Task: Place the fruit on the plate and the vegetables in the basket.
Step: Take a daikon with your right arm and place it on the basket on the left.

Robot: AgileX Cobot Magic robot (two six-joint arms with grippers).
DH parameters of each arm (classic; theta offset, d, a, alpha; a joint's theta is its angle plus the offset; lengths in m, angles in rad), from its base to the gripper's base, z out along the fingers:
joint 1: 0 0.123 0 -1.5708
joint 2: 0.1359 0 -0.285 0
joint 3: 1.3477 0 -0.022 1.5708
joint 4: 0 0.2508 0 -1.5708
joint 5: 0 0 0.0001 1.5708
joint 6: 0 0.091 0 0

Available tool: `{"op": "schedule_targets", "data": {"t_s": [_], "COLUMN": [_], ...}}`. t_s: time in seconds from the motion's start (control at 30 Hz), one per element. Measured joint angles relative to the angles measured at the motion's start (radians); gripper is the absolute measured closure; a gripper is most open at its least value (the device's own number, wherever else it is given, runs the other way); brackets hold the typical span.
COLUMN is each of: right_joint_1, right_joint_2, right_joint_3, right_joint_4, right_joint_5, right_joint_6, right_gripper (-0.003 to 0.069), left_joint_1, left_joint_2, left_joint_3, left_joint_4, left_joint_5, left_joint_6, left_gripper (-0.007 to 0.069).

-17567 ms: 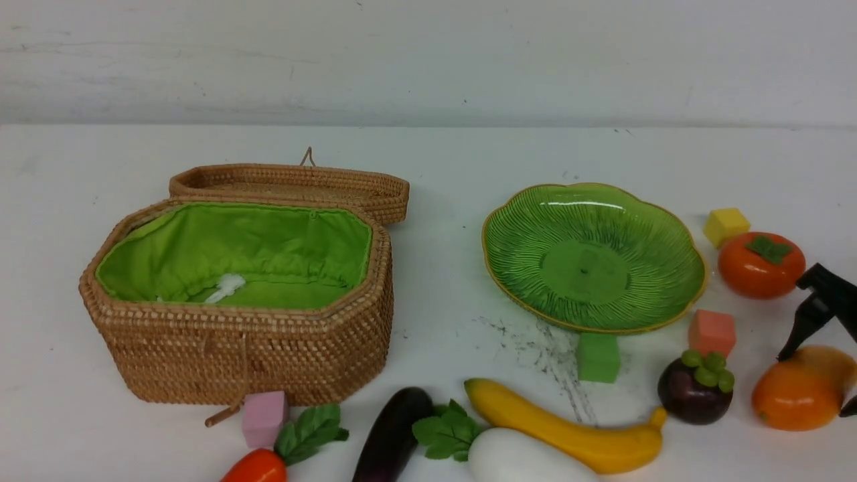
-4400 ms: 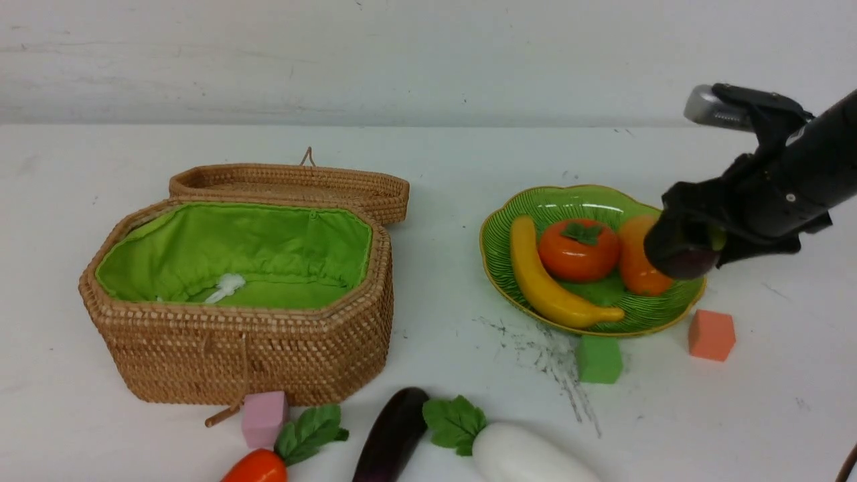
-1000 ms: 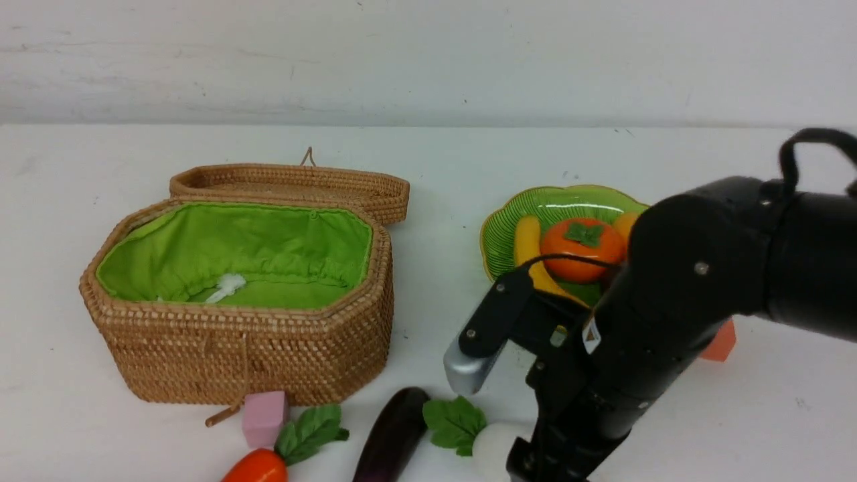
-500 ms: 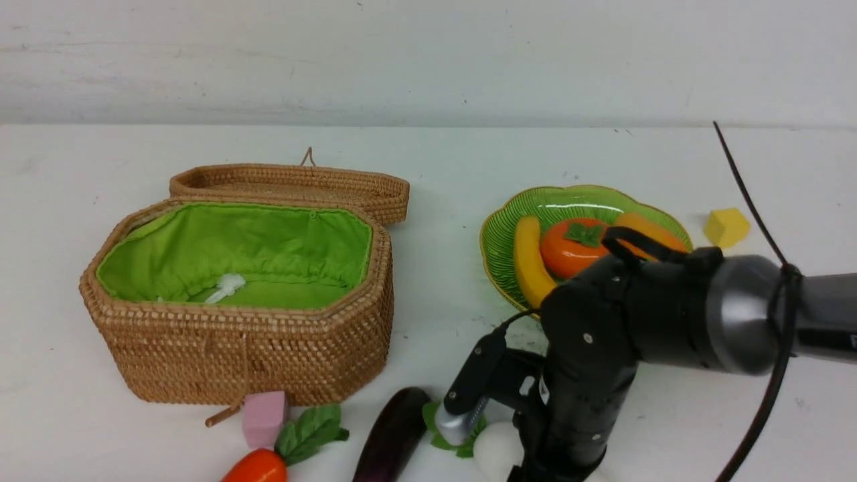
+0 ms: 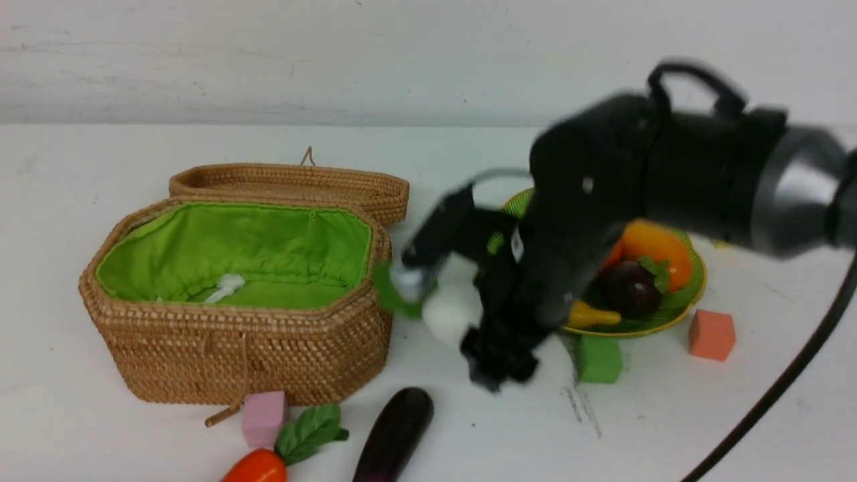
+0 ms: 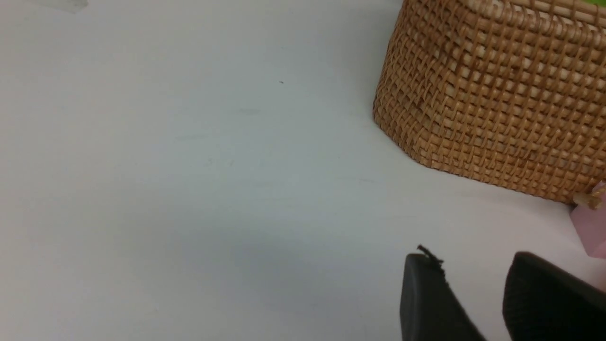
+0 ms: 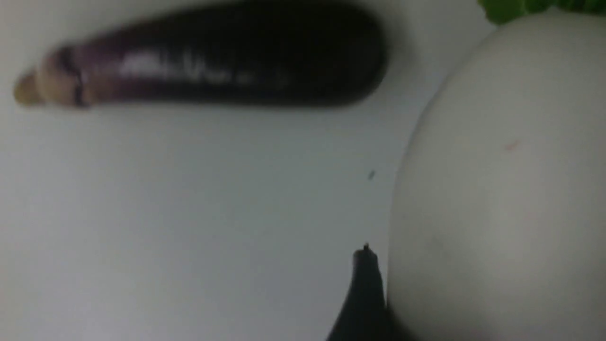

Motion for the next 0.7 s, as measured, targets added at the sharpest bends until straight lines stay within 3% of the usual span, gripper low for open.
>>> {"op": "schedule_targets", "data": {"t_s": [0.17, 0.23, 0.27, 0.3, 0.53, 0.7], "right_joint_1": [0.000, 0.000, 0.000, 0.000, 0.000, 0.000], "right_joint_2": [-0.001, 0.010, 0.012, 0.037, 0.258, 0.389], "right_joint_3": [-0.148, -0.221, -0.228, -0.289, -0.465, -0.476], "right_joint_4": [0.060, 0.176, 0.176, 0.270, 0.580, 0.669], "right_joint_5": [-0.051, -0.109, -0.112, -0.133, -0.211, -0.291], "right_joint_6": [-0.027, -0.113, -0.113, -0.192, -0.490, -0.652], "right_gripper": [0.0125, 0.0125, 0.0125, 0.0125, 0.0125, 0.0125], "left_joint_1": [0.000, 0.000, 0.000, 0.000, 0.000, 0.000], "left_joint_2": [0.000, 0.000, 0.000, 0.000, 0.000, 0.000], "left_joint_3": [0.000, 0.000, 0.000, 0.000, 0.000, 0.000], "left_joint_4": [0.000, 0.000, 0.000, 0.000, 0.000, 0.000], "left_joint_5": [0.000, 0.000, 0.000, 0.000, 0.000, 0.000], "left_joint_6": [0.000, 0.000, 0.000, 0.000, 0.000, 0.000], "left_gripper": [0.0386, 0.0386, 0.0386, 0.0386, 0.0386, 0.0386]}}
